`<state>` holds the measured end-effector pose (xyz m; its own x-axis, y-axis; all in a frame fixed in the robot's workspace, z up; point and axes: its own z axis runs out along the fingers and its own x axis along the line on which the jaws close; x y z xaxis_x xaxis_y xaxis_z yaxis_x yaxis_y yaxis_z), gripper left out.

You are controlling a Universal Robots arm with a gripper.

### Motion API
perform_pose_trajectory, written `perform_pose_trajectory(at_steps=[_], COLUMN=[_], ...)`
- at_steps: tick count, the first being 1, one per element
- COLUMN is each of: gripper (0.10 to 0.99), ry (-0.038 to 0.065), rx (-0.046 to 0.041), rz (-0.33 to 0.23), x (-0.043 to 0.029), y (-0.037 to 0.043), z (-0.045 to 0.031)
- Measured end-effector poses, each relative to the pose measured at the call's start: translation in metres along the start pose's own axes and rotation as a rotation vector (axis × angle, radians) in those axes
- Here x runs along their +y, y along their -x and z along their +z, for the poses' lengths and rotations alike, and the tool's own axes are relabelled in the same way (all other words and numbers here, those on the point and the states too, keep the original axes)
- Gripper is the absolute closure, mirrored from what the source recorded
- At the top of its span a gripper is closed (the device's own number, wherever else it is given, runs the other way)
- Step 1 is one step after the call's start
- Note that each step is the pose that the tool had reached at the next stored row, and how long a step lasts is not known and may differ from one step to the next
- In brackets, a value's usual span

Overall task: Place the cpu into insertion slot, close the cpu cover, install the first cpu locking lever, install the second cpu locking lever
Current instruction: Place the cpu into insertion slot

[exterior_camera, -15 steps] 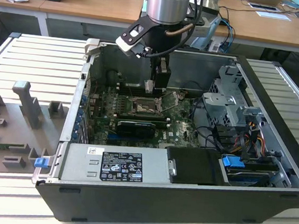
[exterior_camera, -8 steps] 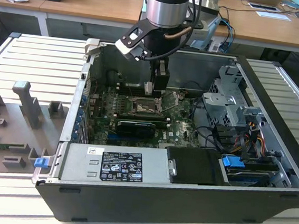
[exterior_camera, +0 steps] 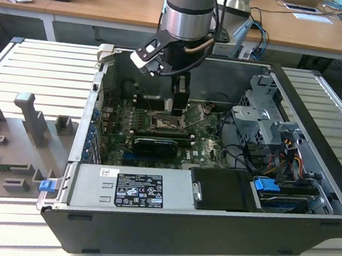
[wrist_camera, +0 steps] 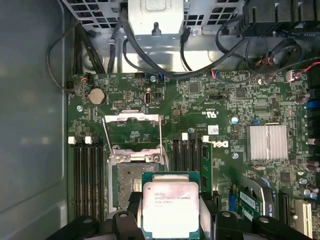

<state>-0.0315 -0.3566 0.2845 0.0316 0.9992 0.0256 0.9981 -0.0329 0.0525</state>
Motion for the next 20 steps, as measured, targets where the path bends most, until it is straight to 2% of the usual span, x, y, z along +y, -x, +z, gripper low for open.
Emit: perform_pose_trajectory(at_steps=[2, 8, 20], gripper=[0.545, 0.545, 0.545], ry=[0.0, -0.001, -0.001], rx=[-0.0029, -0.0028, -0.0016], rz=[0.002, 0.0, 0.0], x=[-0.0001, -0.0014, -0.0019], y=[0.0, 0.0, 0.0001], z=[0.0012, 0.0077, 0.0111])
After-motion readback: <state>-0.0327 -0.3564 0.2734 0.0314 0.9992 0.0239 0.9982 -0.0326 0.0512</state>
